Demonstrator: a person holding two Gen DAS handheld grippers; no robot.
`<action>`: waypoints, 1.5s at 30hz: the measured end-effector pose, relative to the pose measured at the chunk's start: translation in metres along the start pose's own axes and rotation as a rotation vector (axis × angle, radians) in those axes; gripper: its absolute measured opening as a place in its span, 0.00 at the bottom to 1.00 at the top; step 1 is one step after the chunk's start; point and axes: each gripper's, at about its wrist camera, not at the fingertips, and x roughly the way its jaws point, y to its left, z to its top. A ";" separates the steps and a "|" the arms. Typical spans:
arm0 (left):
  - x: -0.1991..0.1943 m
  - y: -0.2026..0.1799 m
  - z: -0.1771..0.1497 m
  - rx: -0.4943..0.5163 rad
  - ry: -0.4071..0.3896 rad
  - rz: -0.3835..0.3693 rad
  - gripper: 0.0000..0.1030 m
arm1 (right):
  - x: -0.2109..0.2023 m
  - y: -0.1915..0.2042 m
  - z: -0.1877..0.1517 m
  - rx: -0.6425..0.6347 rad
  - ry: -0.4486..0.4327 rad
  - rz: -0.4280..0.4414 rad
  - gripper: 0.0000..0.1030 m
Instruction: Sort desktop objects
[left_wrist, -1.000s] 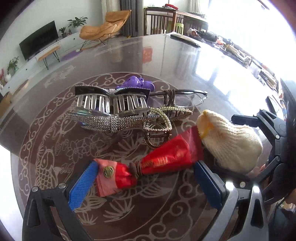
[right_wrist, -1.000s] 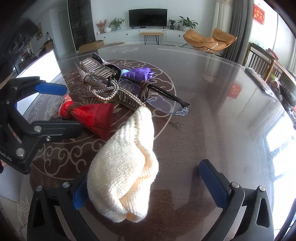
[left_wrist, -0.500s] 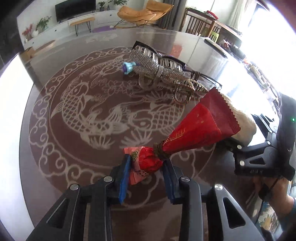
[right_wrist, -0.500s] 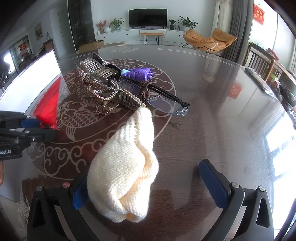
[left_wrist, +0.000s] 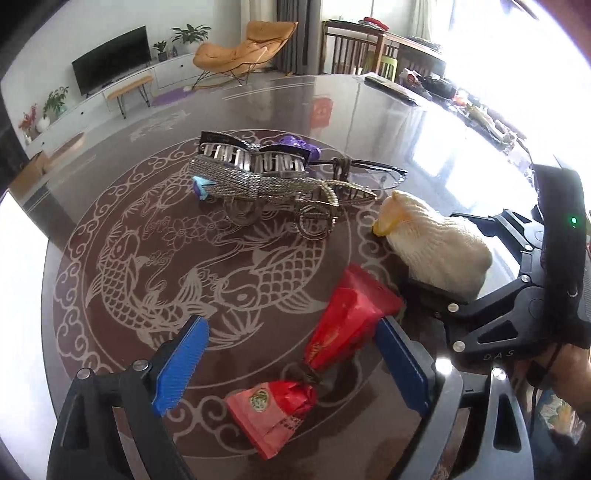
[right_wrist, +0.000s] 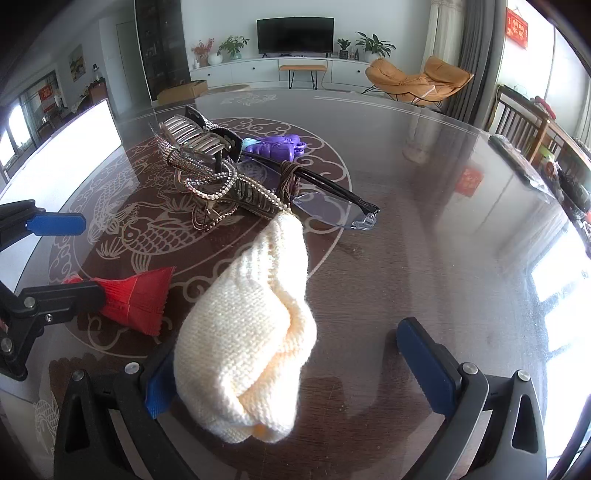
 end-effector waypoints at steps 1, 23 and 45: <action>0.000 -0.005 0.000 0.027 -0.001 -0.029 0.89 | 0.000 0.000 0.000 0.000 0.000 0.000 1.00; -0.006 0.062 -0.046 -0.407 -0.107 0.232 0.22 | 0.000 0.000 0.000 0.000 0.000 0.000 1.00; 0.004 0.062 -0.055 -0.435 -0.092 0.349 1.00 | 0.001 0.000 0.000 0.001 -0.001 -0.002 1.00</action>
